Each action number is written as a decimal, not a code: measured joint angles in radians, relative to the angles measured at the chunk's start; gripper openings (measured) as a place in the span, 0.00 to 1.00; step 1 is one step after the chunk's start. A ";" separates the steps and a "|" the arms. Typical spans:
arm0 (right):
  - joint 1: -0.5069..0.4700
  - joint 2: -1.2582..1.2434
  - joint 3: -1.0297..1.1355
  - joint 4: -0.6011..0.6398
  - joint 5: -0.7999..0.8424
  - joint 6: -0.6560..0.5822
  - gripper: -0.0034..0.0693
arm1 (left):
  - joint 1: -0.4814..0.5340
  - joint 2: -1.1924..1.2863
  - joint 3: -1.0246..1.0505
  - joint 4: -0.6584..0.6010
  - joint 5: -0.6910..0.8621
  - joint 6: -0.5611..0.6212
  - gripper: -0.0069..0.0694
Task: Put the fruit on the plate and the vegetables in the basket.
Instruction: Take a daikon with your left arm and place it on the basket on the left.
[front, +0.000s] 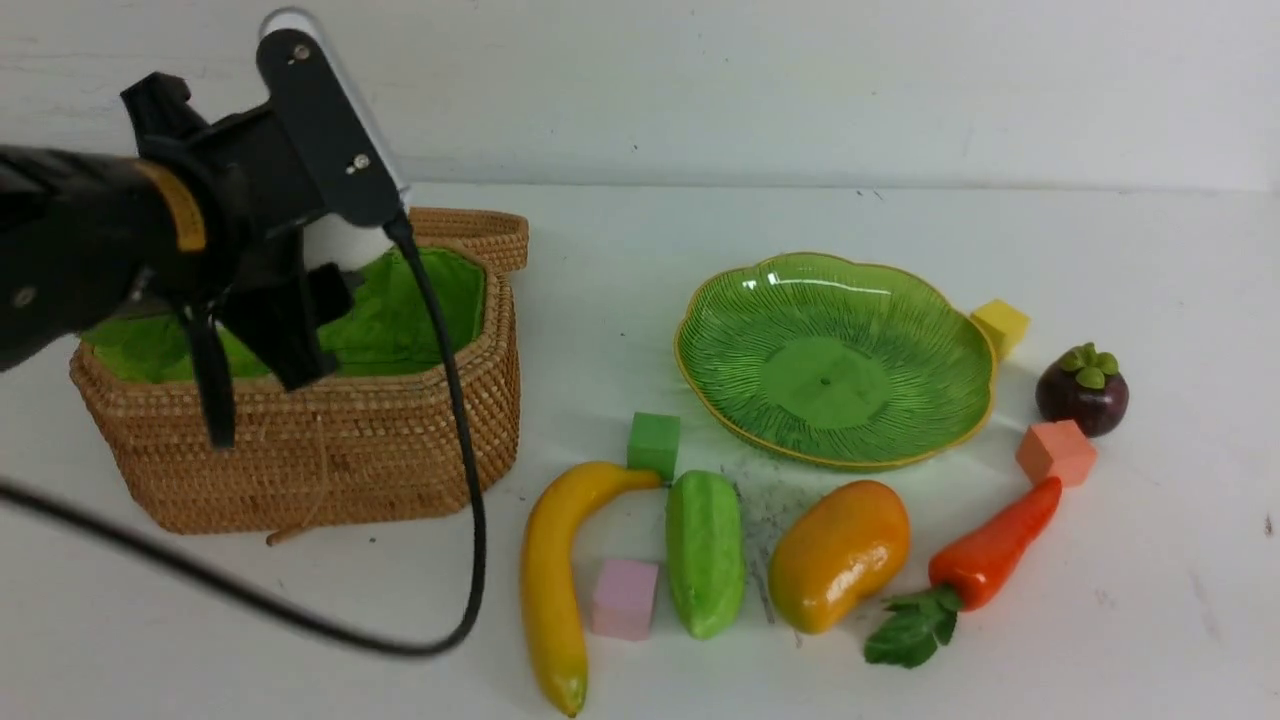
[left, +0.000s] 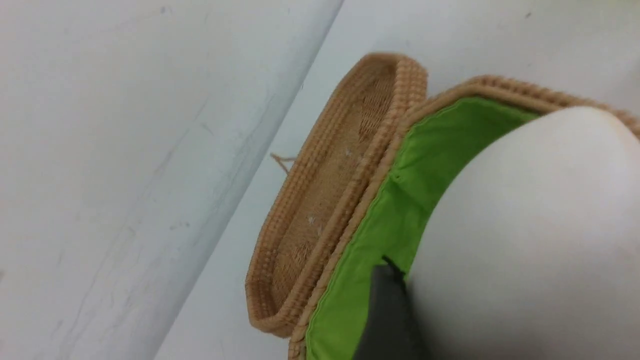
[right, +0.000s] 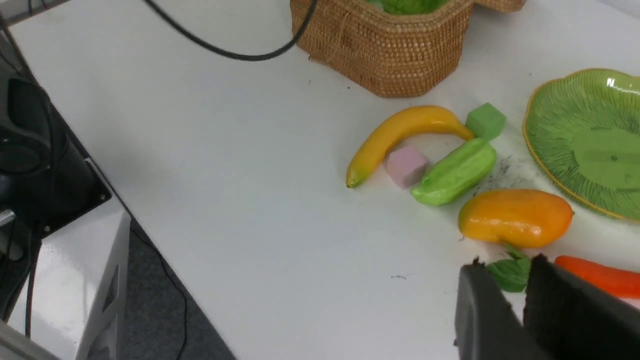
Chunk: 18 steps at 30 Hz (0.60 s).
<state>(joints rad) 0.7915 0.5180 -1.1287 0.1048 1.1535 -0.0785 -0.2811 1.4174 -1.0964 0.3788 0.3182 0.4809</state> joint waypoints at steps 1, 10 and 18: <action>0.000 0.000 0.000 -0.015 -0.024 0.001 0.25 | 0.012 0.044 -0.040 0.003 0.023 -0.012 0.71; 0.000 0.001 0.000 -0.237 -0.191 0.211 0.27 | 0.028 0.224 -0.160 0.071 0.077 -0.025 0.71; 0.000 0.001 0.000 -0.279 -0.192 0.254 0.27 | 0.028 0.221 -0.161 0.118 0.059 -0.031 0.84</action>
<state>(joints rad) 0.7915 0.5189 -1.1287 -0.1744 0.9620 0.1753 -0.2534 1.6383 -1.2578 0.4971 0.3769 0.4497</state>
